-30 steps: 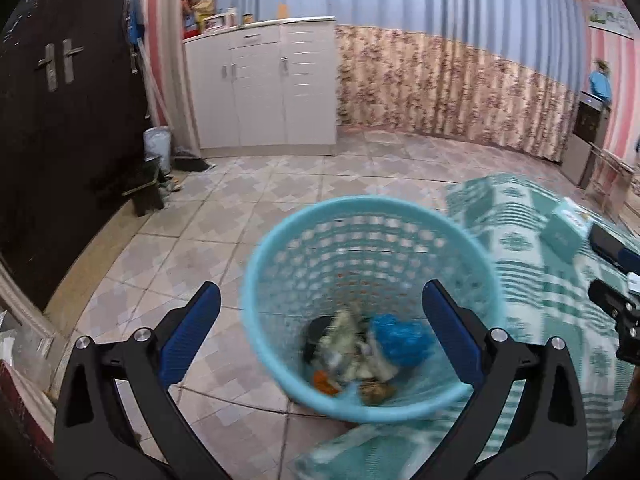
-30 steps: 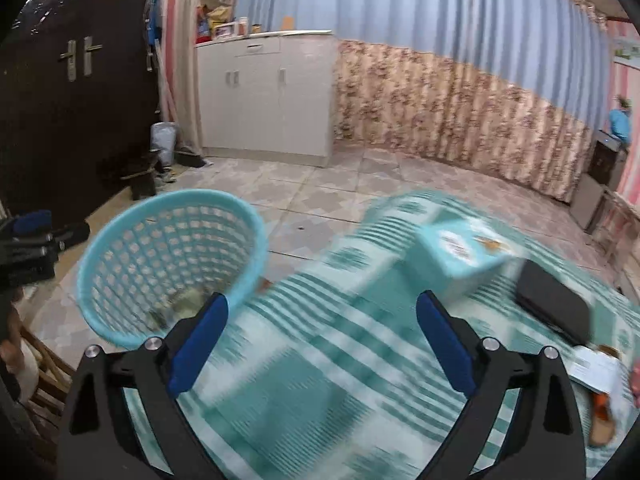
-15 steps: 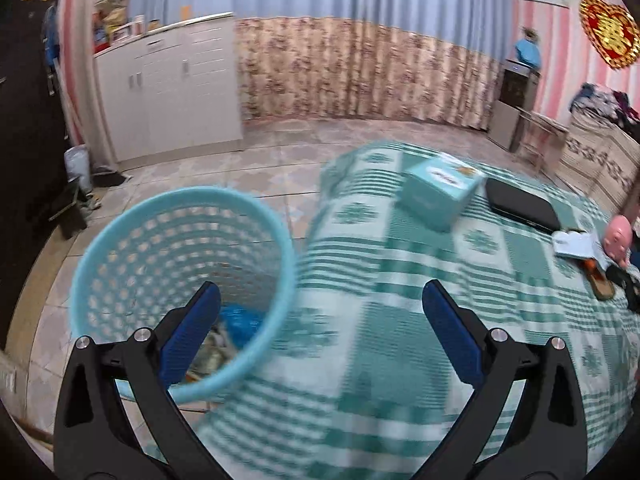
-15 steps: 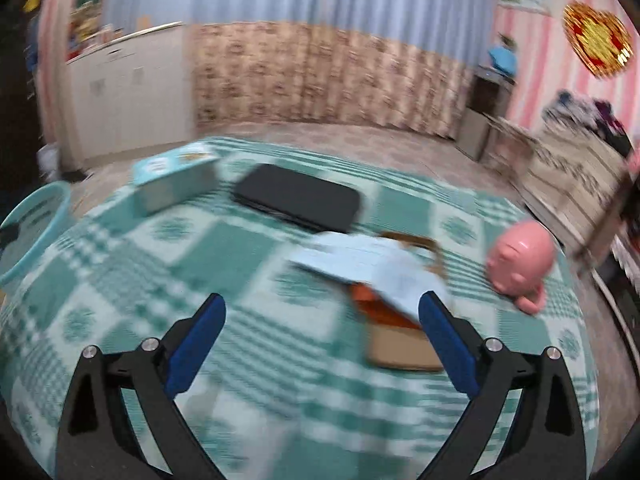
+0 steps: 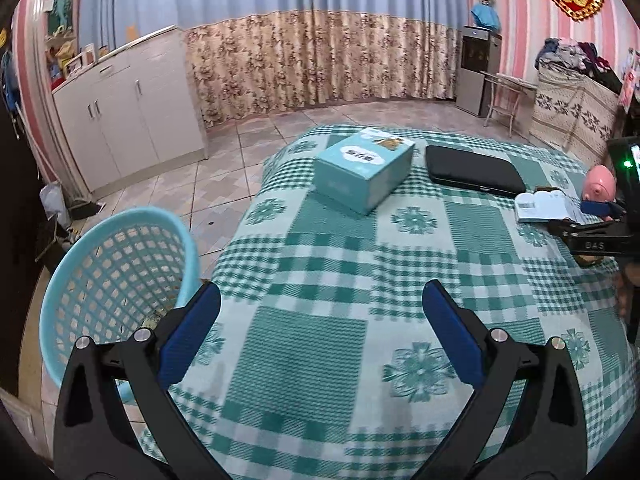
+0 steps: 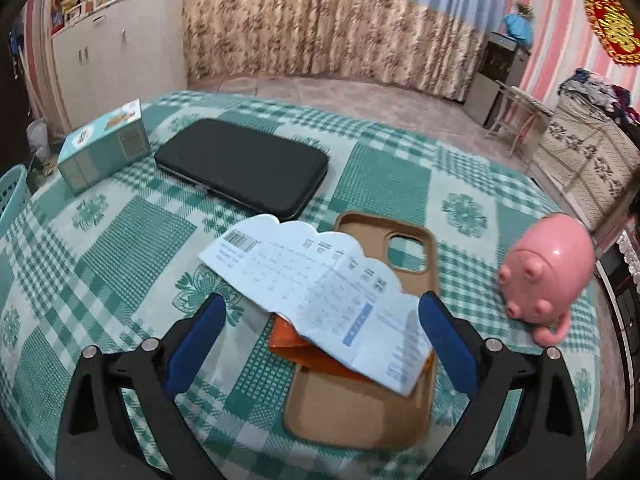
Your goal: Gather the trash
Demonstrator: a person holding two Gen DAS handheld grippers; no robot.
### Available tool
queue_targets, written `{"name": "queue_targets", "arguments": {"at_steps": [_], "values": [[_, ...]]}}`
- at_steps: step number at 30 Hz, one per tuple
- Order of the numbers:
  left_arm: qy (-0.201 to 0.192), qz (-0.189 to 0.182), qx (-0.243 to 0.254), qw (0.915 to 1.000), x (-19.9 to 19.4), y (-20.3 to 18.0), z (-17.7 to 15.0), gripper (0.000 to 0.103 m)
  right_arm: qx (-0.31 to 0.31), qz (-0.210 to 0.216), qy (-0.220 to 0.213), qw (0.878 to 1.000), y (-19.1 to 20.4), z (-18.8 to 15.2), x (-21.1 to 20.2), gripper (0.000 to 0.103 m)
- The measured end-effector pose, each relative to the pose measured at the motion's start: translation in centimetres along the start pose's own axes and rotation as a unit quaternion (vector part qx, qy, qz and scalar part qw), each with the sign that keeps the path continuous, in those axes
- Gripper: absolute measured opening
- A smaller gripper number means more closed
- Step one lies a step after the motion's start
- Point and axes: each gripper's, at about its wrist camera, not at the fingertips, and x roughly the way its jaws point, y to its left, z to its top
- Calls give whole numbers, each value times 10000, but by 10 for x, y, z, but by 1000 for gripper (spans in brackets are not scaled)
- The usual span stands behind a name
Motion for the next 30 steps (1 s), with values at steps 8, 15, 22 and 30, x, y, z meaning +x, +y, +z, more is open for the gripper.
{"name": "queue_targets", "arguments": {"at_steps": [8,15,22,30], "values": [[28,-161,271,9995,5,-41,7,98,-51,376,-132,9992,-9,9,-5,50],[-32,-321,725,9968,9,-94,12,98,146,216,-302,9992,-40,5,-22,30],[105,-802,728,9941,31,-147,30,98,481,29,-557,9973,-77,-38,-64,56],[460,-1445,389,9877,66,-193,54,97,870,-186,-395,9953,-114,-85,-71,60]]}}
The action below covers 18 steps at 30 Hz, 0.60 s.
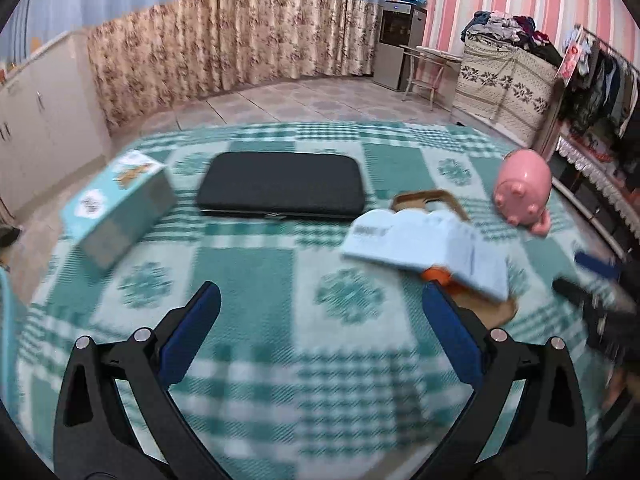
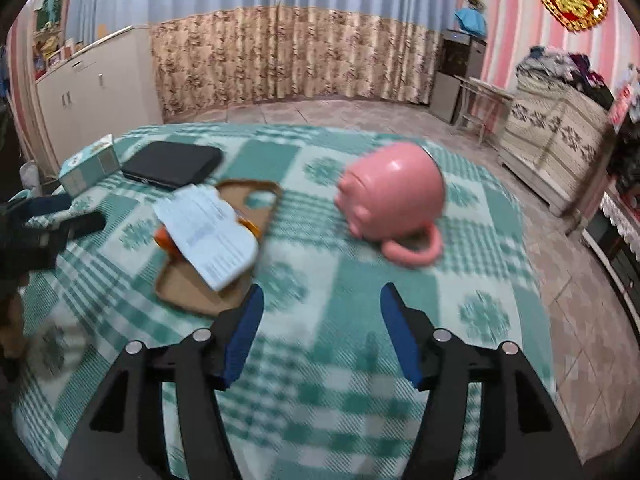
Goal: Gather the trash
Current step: 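Open the right tool and reposition it near the receipt and phone case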
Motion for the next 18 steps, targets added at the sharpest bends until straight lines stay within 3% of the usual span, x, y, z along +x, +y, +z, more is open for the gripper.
{"name": "queue_targets", "arguments": {"at_steps": [6,11,18], "values": [[366,-346,-169,9986,32,-22,15,97,399,46,48,9992,-21,-15,0,60],[334,-373,226,9985,29,-44,4,97,576,108,70,9983,-29,-28,2,60],[366,-5,1047,9938,29,-71,-12,89,726,209,34,9971,-35,-29,6,60]]}}
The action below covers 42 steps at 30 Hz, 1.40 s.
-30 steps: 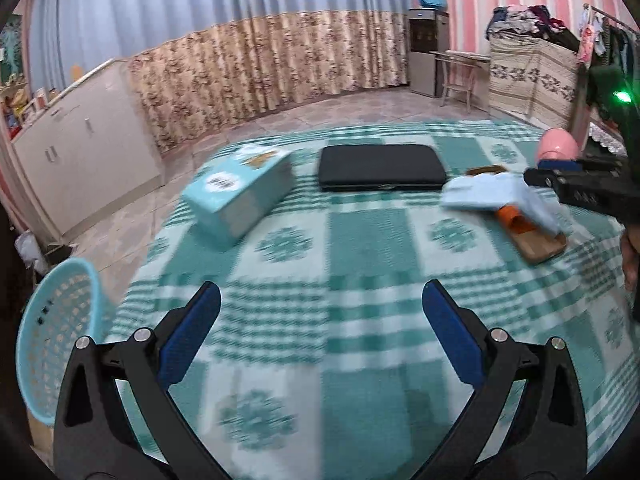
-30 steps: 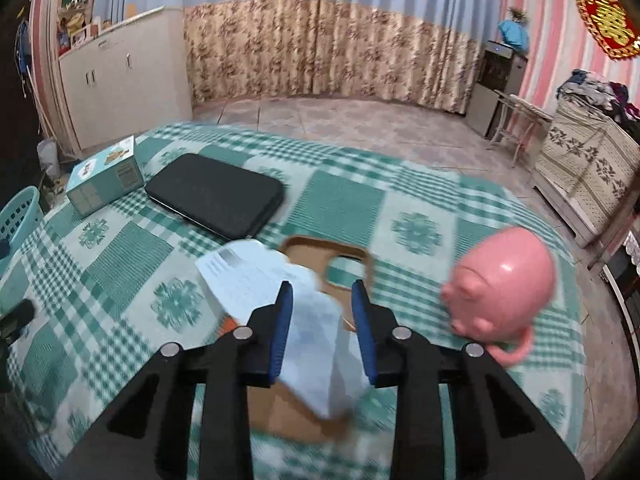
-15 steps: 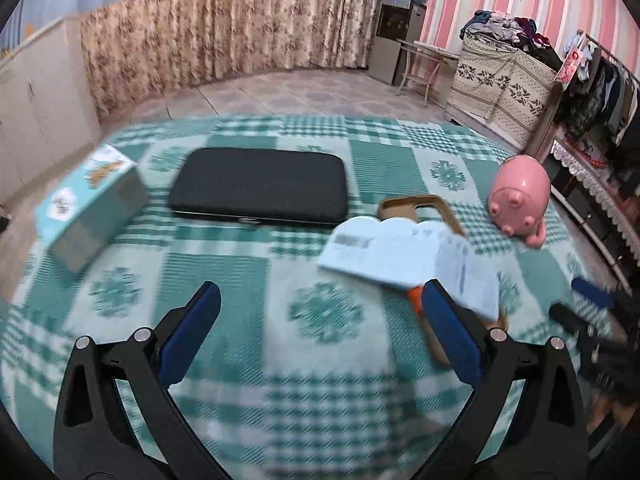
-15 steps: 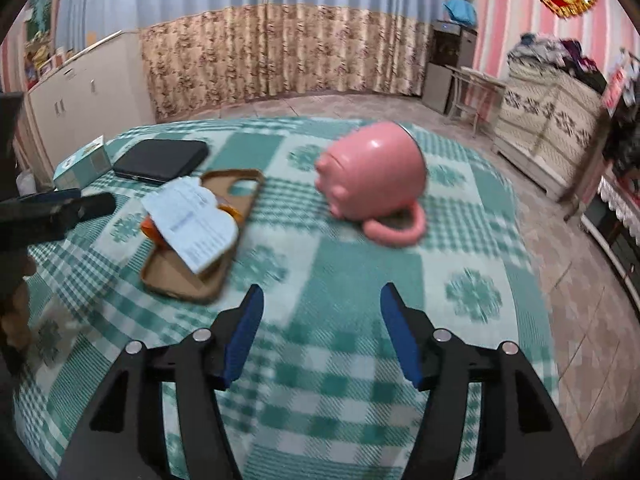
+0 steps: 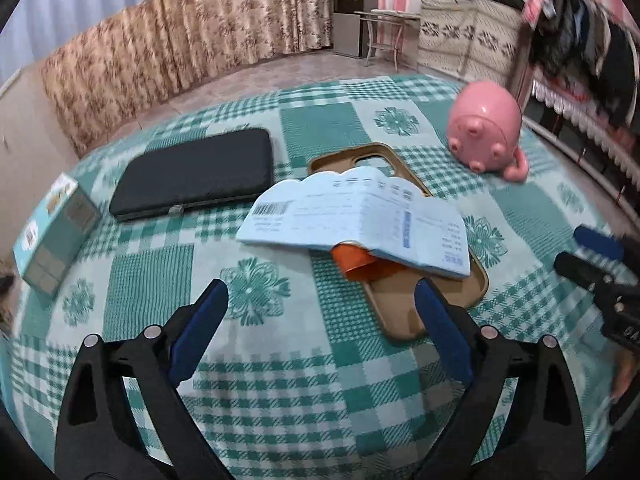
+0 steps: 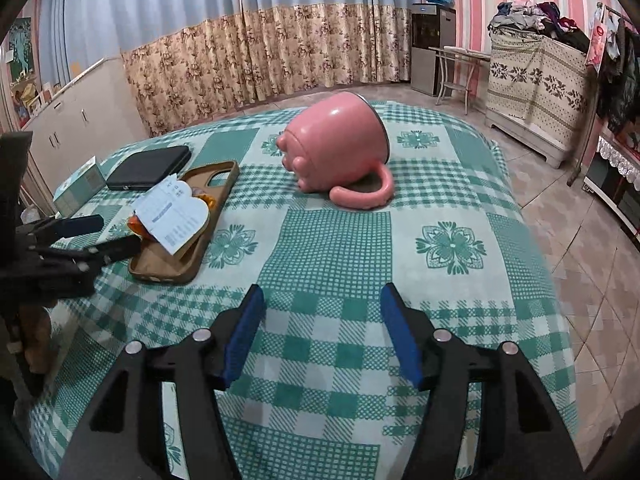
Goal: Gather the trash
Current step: 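Open the right tool and reposition it near the receipt and phone case, then grasp the orange snack wrapper with the left tool while right tool approaches the receipt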
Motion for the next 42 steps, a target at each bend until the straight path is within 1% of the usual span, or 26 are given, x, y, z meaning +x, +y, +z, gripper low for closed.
{"name": "queue_targets", "arguments": {"at_steps": [1,2,4,5,6,7,8,9,10,13,16,19,20,23,27,32,34,38,42], "values": [[-10,-7,61,10000,1,-4,3,83,40,16,12,10000,-2,0,1,60],[15,-75,80,9999,3,-6,5,79,70,26,23,10000,-3,-1,1,60],[211,-324,45,9992,15,-9,12,63,182,59,66,9998,-7,-1,4,60],[266,-377,3,9989,19,-8,13,62,205,71,69,9997,-8,-1,4,60],[239,-471,-123,9985,21,-5,15,56,212,70,69,9997,-8,-2,4,60],[238,-515,-242,9981,23,-2,18,45,200,56,68,9998,-7,-2,4,60],[241,-628,-397,9969,23,4,20,37,183,42,67,9998,-7,-2,4,60],[226,-717,-493,9959,23,7,20,23,171,32,69,9998,-7,-1,5,60],[205,-753,-572,9953,22,11,19,14,142,7,77,9999,-6,-1,5,60],[22,-691,-688,9952,10,21,16,4,105,-34,81,9999,-6,-1,6,60],[-151,-727,-734,9945,-8,32,11,1,42,-98,68,9999,-2,0,5,60],[-263,-685,-705,9948,-32,49,-2,1,-52,-80,11,10000,9,2,0,60],[-256,-677,-697,9949,-37,55,-6,0,-94,-62,-7,9999,14,3,-2,60],[-175,-473,-625,9968,-52,78,-29,0,-248,8,-56,9997,34,8,-6,60],[94,-267,-746,9968,-65,114,-64,0,-393,153,-48,9991,64,12,-5,60],[231,-163,-1022,9944,-82,155,-102,0,-721,388,39,9966,116,8,-3,60],[244,-42,-1150,9931,-90,172,-117,0,-886,473,82,9949,137,6,-2,60],[177,144,-1366,9904,-104,199,-135,0,-1168,660,136,9909,178,0,-2,60],[25,434,-1516,9875,-119,224,-145,0,-1453,856,159,9856,216,-3,-1,61]]}}
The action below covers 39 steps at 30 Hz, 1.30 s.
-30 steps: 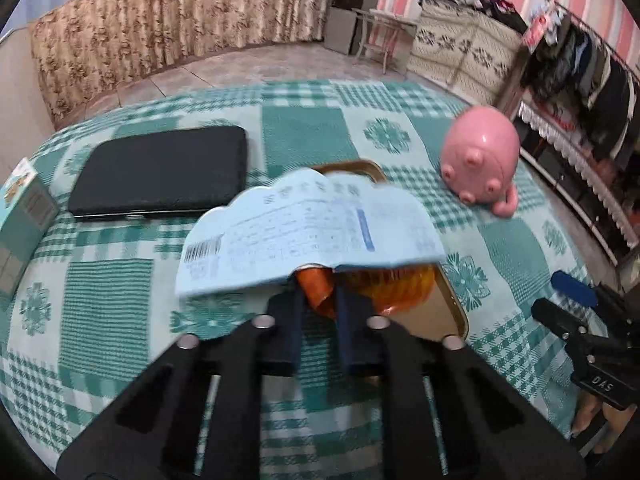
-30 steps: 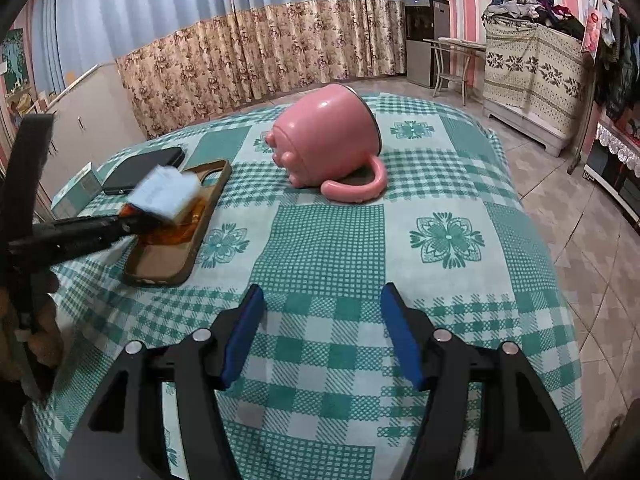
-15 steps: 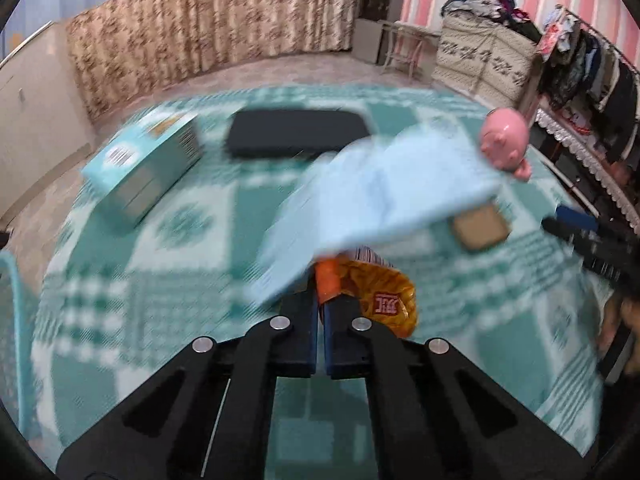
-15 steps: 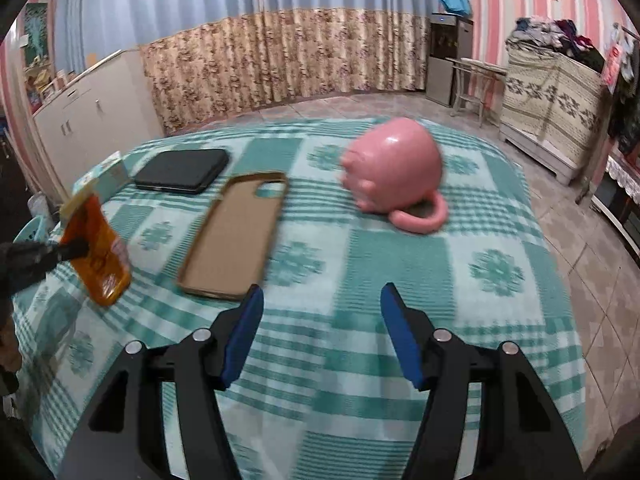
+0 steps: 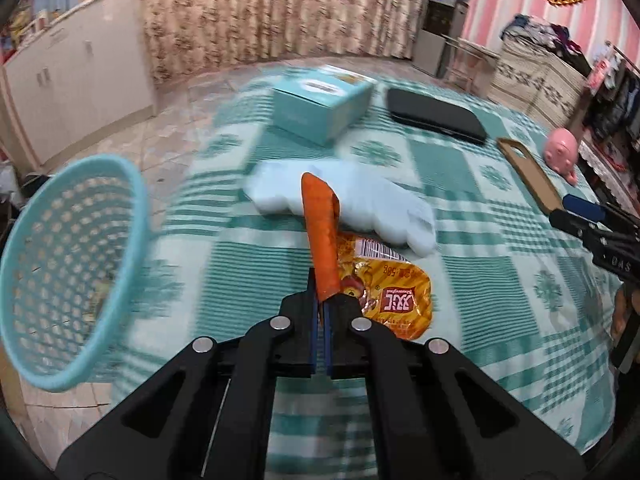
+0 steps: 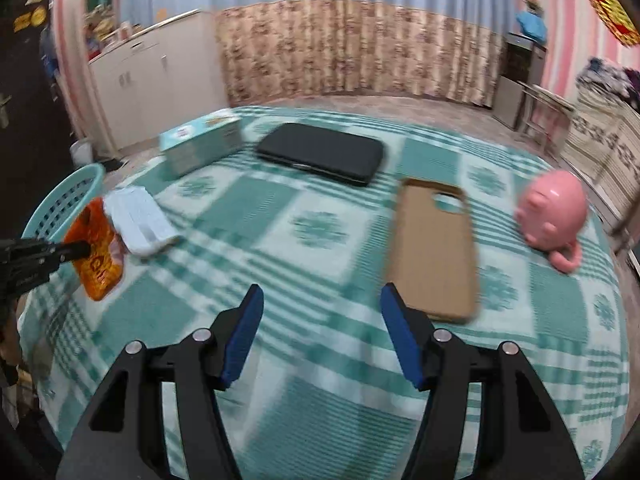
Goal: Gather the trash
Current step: 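Grasp the orange snack wrapper with the left tool while right tool approaches the receipt, then grasp the white receipt with the right tool while left tool carries the wrapper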
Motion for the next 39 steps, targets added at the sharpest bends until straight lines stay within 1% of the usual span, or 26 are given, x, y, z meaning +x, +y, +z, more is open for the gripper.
{"name": "queue_targets", "arguments": {"at_steps": [1,3,7,10,13,15,16,19,23,25,26,27,31,32,33,34,36,39], "values": [[-24,32,-44,10000,-2,7,-1,0,-112,65,15,9999,14,3,3,61],[-55,62,-183,9998,-5,24,-3,0,-246,177,16,9995,31,5,6,64],[-153,174,-273,9994,-15,48,-8,0,-584,453,56,9972,75,13,16,65],[-211,184,-427,9987,-24,65,-12,0,-668,648,121,9956,96,20,28,67],[-257,196,-577,9978,-30,78,-15,0,-753,872,157,9932,117,26,40,76],[-291,200,-646,9973,-34,83,-19,0,-880,969,152,9913,130,28,47,89],[-300,197,-674,9971,-36,85,-20,0,-1022,964,170,9899,139,30,53,90],[-301,215,-736,9966,-38,90,-24,0,-1227,847,324,9883,150,38,69,91],[-319,231,-748,9964,-42,95,-27,0,-1232,964,369,9870,156,47,76,91],[-322,217,-768,9963,-43,97,-29,0,-1350,1048,384,9845,160,47,75,88],[-320,213,-777,9962,-43,97,-29,0,-1418,1072,394,9833,162,47,76,78],[-315,214,-781,9962,-43,97,-30,0,-1487,1077,435,9820,164,46,77,72],[-360,202,-794,9960,-46,99,-30,0,-1502,1082,286,9823,165,41,65,67],[-383,196,-804,9958,-47,99,-30,0,-1492,1096,256,9824,166,41,63,41],[-402,201,-811,9957,-49,101,-30,0,-1454,1094,257,9830,165,41,61,28],[-429,204,-819,9955,-50,102,-30,0,-1411,1069,193,9840,165,41,56,28],[-483,208,-842,9951,-54,104,-29,0,-1407,1055,136,9843,166,40,51,23],[-527,204,-881,9945,-57,108,-28,0,-1564,974,222,9826,170,36,50,25]]}}
